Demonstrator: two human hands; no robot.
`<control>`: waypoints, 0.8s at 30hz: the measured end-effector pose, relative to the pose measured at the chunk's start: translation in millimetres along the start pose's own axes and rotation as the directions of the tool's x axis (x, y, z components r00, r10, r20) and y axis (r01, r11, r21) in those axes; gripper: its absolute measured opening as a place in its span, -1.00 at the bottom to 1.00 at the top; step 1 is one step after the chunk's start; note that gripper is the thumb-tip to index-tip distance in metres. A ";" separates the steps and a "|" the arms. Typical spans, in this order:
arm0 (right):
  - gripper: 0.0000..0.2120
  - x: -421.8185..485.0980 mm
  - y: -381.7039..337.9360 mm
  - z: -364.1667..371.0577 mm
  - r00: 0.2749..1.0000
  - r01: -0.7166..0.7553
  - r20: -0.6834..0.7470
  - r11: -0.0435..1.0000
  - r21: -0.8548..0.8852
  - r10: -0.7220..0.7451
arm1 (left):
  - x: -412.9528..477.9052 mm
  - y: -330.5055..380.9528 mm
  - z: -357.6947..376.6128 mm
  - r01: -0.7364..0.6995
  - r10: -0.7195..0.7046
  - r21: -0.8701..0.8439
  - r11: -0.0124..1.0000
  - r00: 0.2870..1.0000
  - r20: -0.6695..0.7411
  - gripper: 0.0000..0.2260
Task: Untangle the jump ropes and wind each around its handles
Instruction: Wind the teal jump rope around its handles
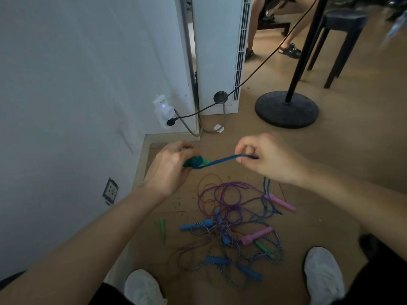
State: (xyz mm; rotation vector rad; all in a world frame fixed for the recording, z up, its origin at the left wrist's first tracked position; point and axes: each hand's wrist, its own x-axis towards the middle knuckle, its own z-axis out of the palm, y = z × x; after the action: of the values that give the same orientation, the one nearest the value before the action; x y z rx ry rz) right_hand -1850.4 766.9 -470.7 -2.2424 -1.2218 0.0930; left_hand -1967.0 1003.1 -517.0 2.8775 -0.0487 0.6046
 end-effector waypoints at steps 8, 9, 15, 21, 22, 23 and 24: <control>-0.94 3.5 12.0 -6.3 0.991 0.004 0.133 0.997 -0.082 0.007 | 0.8 1.8 0.7 -0.107 0.112 -0.034 0.994 0.977 0.179 -0.58; -0.95 4.3 13.4 -7.4 0.991 0.004 0.134 0.997 -0.075 0.006 | 1.0 1.9 0.3 -0.111 0.127 -0.083 0.990 0.964 0.232 -0.57; -0.94 14.2 36.7 -17.4 0.995 -0.003 0.102 0.999 -0.044 0.008 | 0.4 6.6 -9.8 0.242 0.097 -0.527 0.815 0.839 0.535 -0.57; -0.88 24.6 56.2 -16.6 0.986 -0.138 0.119 0.969 0.205 0.115 | 3.0 9.4 -23.2 0.424 0.070 -0.774 0.470 0.856 0.512 -0.67; -0.87 25.5 59.6 -14.9 0.983 -0.161 0.125 0.953 0.256 0.133 | 3.6 7.9 -24.1 0.433 0.044 -0.814 0.388 0.873 0.486 -0.65; -0.87 25.9 62.1 -12.3 0.980 -0.183 0.130 0.936 0.300 0.150 | 4.1 6.7 -24.6 0.449 0.005 -0.843 0.296 0.882 0.471 -0.62; -0.88 26.1 64.0 -8.6 0.976 -0.207 0.136 0.918 0.338 0.170 | 4.9 6.2 -25.3 0.463 -0.039 -0.862 0.206 0.884 0.465 -0.59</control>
State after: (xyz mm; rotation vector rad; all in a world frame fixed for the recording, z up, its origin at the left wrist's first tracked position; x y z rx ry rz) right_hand -1784.5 757.1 -491.3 -2.0504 -0.9483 0.4725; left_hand -1973.0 1002.2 -491.2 1.5918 0.0160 -0.0922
